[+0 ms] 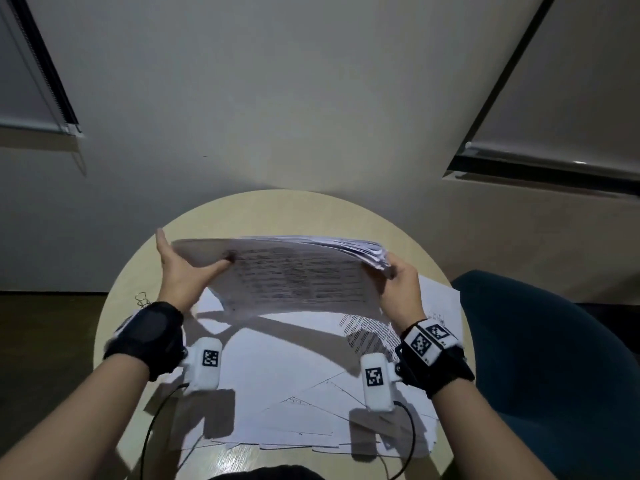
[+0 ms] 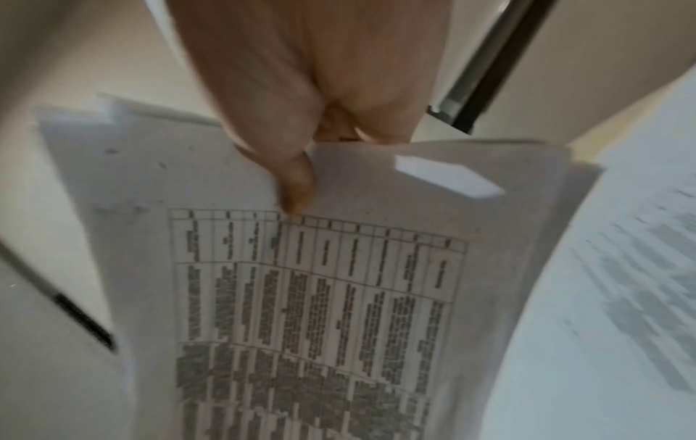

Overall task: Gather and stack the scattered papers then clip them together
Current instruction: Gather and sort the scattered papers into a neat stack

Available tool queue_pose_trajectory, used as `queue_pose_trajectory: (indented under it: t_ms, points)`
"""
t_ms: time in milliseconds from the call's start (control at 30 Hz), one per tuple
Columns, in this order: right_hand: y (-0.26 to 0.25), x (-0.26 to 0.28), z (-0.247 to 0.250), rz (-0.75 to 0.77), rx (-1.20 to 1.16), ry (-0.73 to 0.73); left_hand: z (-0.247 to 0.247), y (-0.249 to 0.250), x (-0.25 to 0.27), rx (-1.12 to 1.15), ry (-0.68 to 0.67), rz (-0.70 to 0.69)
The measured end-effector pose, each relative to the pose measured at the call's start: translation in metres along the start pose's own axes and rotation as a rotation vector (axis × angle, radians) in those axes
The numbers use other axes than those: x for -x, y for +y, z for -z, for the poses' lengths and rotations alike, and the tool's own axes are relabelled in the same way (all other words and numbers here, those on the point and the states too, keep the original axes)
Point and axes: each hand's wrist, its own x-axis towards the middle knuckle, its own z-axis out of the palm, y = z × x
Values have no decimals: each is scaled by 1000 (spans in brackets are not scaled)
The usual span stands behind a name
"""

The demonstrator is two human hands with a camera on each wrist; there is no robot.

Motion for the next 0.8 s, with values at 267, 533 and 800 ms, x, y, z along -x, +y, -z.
queue_pose_trajectory:
  t_ms: [267, 533, 800]
  points:
    - [61, 29, 3, -380, -18, -98, 2, -36, 19, 129, -222, 141]
    - [62, 48, -2, -436, -160, -63, -5, -75, 30, 126, -268, 238]
    - [61, 33, 1, -382, -117, -26, 2, -48, 32, 186, -357, 186]
